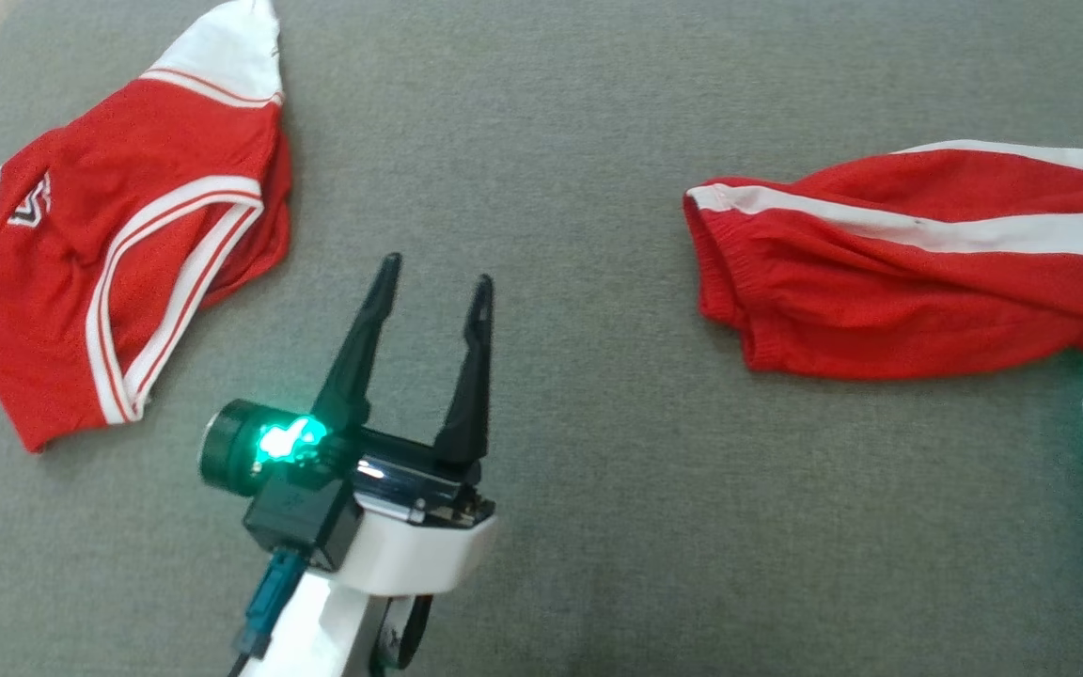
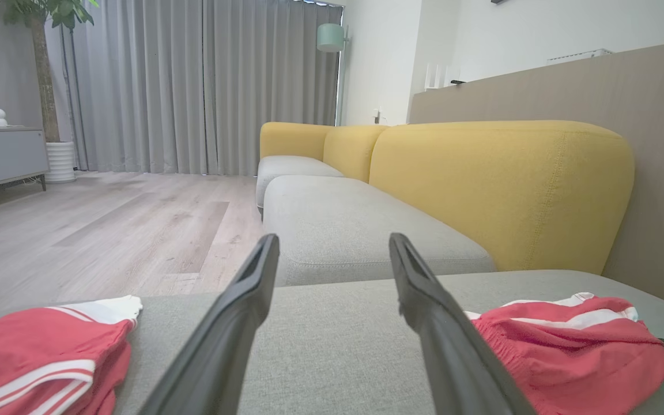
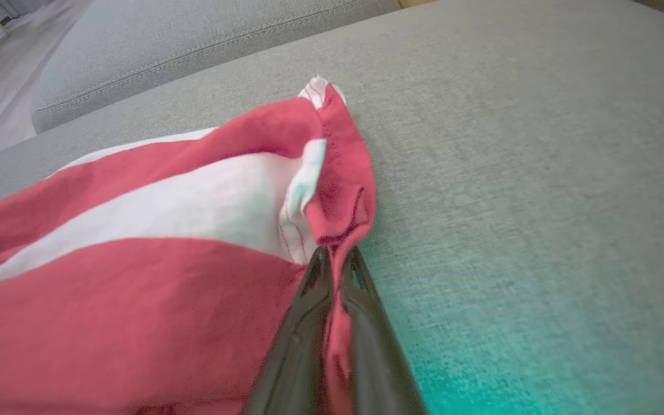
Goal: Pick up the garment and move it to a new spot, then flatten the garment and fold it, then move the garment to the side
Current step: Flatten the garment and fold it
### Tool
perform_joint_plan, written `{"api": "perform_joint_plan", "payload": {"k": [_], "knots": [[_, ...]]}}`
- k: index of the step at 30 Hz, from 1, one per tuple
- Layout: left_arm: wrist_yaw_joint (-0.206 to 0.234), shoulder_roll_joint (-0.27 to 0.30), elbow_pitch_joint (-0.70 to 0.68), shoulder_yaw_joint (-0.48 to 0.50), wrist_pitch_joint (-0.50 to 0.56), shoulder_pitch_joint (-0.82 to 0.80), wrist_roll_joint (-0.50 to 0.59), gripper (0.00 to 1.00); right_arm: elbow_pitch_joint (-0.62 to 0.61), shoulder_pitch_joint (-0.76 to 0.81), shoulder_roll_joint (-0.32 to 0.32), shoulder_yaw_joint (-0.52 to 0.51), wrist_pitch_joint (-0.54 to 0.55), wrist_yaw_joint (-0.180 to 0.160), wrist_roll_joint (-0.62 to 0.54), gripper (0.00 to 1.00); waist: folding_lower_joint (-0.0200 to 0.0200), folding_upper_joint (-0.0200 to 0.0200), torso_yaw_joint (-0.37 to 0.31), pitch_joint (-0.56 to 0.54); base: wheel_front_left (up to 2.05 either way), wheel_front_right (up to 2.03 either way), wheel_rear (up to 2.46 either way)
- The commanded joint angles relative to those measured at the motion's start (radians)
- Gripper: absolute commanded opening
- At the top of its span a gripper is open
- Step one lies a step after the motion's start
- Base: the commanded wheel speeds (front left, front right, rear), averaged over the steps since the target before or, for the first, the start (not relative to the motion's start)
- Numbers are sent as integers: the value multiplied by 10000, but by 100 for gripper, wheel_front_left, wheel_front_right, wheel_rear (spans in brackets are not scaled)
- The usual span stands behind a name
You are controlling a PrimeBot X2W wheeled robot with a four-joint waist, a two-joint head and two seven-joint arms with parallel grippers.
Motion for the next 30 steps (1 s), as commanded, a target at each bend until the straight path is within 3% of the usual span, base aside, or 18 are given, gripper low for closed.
{"api": "perform_joint_plan", "payload": {"k": [1, 8, 16, 22, 26, 27, 28, 30], "knots": [[2, -41, -390, 428, -22, 43, 111, 100, -292, 340, -453, 160, -300, 73, -74, 0, 1, 0, -113, -89, 0, 0, 0], [-186, -52, -270, 694, -22, 243, 213, 100, -1061, 694, -1312, -166, -989, 73, -289, 0, 1, 0, -495, -351, 0, 0, 0], [-356, -55, -136, 713, -22, 271, 209, 100, -3348, 893, -1004, 466, -928, 73, -337, 0, 1, 0, -732, -506, 0, 0, 0], [-459, -55, -18, 635, -22, 270, 213, 100, -5945, 1248, -325, 1871, -155, 73, -760, 0, 1, 0, -726, -606, 0, 0, 0], [-522, -56, 6, 551, -22, 205, 141, 100, -7147, 1310, 53, 3936, 737, 73, -809, 0, 1, 0, -606, -563, 0, 0, 0], [-527, -56, 9, 525, -22, 183, 118, 100, -7124, 1289, 153, 4275, 849, 73, -685, 21, 1, 0, -576, -550, 0, 0, 0], [-534, -56, 18, 485, -22, 160, 87, 100, -7056, 1268, 221, 4535, 883, 73, -630, 100, 1, 0, -525, -547, 0, 0, 0], [-544, -56, 48, 378, -22, 121, 14, 100, -6908, 1286, 251, 4993, 805, 73, -607, 100, 1, 0, -398, -565, 0, 0, 0]]}}
